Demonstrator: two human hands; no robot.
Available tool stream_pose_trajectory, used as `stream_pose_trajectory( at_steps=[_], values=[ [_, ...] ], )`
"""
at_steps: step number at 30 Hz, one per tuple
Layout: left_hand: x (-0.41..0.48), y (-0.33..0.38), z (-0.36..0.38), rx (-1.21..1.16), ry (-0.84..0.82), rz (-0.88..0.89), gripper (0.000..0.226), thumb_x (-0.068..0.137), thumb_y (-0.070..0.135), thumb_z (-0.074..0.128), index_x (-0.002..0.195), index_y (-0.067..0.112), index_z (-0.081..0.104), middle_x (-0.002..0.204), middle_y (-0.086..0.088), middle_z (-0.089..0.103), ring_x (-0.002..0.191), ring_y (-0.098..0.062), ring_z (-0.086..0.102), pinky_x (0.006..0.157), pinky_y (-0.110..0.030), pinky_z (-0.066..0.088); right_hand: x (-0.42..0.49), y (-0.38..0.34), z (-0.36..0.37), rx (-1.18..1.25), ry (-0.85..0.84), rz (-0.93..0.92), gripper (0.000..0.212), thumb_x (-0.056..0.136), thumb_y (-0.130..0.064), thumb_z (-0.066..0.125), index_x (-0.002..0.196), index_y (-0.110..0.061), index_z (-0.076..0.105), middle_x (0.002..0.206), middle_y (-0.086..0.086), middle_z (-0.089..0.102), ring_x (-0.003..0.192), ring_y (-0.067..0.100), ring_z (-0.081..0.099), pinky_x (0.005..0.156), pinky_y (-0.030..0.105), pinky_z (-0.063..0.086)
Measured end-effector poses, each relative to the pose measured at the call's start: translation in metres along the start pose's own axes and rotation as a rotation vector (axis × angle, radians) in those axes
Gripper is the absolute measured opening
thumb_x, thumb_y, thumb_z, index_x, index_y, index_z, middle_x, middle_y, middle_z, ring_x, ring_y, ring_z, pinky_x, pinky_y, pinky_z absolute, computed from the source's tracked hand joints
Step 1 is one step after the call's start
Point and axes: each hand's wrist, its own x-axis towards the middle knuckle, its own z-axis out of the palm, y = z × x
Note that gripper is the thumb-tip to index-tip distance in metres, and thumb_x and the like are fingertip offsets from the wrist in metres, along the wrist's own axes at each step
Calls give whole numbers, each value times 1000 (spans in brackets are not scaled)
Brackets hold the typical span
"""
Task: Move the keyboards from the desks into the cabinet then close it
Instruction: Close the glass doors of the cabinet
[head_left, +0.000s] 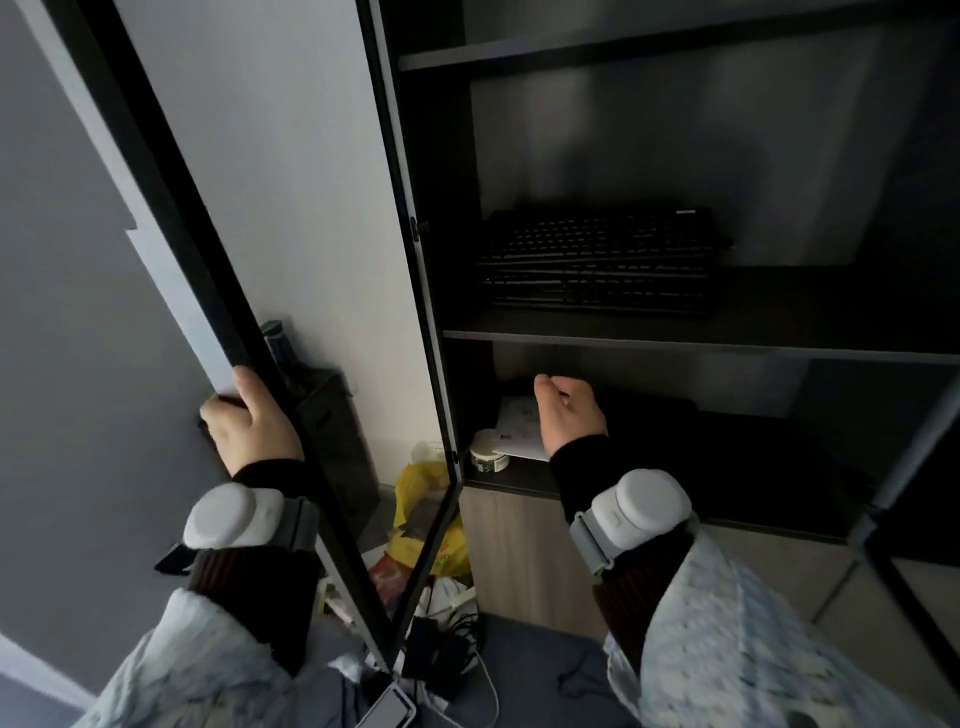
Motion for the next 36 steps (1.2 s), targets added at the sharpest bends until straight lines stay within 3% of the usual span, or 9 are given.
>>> stream_pose_trajectory(
  at_steps=[10,15,19,22,25,29,31,34,36],
  values=[
    [-165,28,69,-37,-481,157,64,88,39,57,129,-8,45,131,-24,51,127,-33,46,107,-30,32,-31,22,-97,30,251,57,51,89,-38,50,133,-12,44,135,11,51,122,27,50,100,31,37],
    [-251,64,129,-127,-1003,-229,71,82,47,61,134,2,46,136,-17,54,126,-34,52,104,-40,42,-38,22,-191,75,442,31,52,87,-31,52,135,-14,42,135,11,51,121,27,50,97,29,37],
    [-339,86,167,-197,-1298,-593,81,81,51,60,144,9,33,122,-16,51,139,-32,35,87,-45,39,-48,22,-278,95,611,8,51,86,-25,52,135,-10,43,136,14,49,125,30,48,104,35,38],
    [-401,99,185,-246,-1336,-657,69,87,47,56,142,9,38,140,-13,47,138,-27,38,87,-41,41,-59,30,-342,100,758,2,54,87,-25,52,137,-11,40,140,13,43,126,29,46,100,30,35],
    [-440,110,195,-277,-1284,-582,49,91,37,53,130,7,52,88,-5,56,95,-20,60,70,-32,48,-75,35,-384,72,919,-19,58,86,-22,53,140,-9,36,143,14,38,129,29,42,102,31,34],
    [-499,122,206,-277,-1308,-554,37,94,31,50,125,11,55,94,0,56,98,-15,57,72,-30,47,-98,47,-436,156,1108,-137,52,85,-14,54,134,-7,41,131,11,47,123,23,48,106,35,37],
    [-516,127,206,-275,-1301,-554,24,94,30,51,113,16,57,80,2,54,80,-13,57,62,-26,45,-104,51,-454,123,1208,-202,53,83,-11,54,134,-7,41,122,7,47,117,20,50,103,32,39],
    [-526,128,207,-245,-1255,-541,15,93,28,52,85,16,57,72,0,52,66,-11,51,57,-26,44,-98,51,-474,149,1063,-150,63,86,-15,53,144,-10,29,142,8,41,131,19,41,111,31,31],
    [-525,127,205,-222,-1271,-483,15,94,28,51,86,16,56,74,1,52,66,-11,51,60,-25,45,-89,52,-477,179,910,-71,65,88,-20,51,147,-13,24,151,7,34,138,21,34,111,26,25]
  ],
)
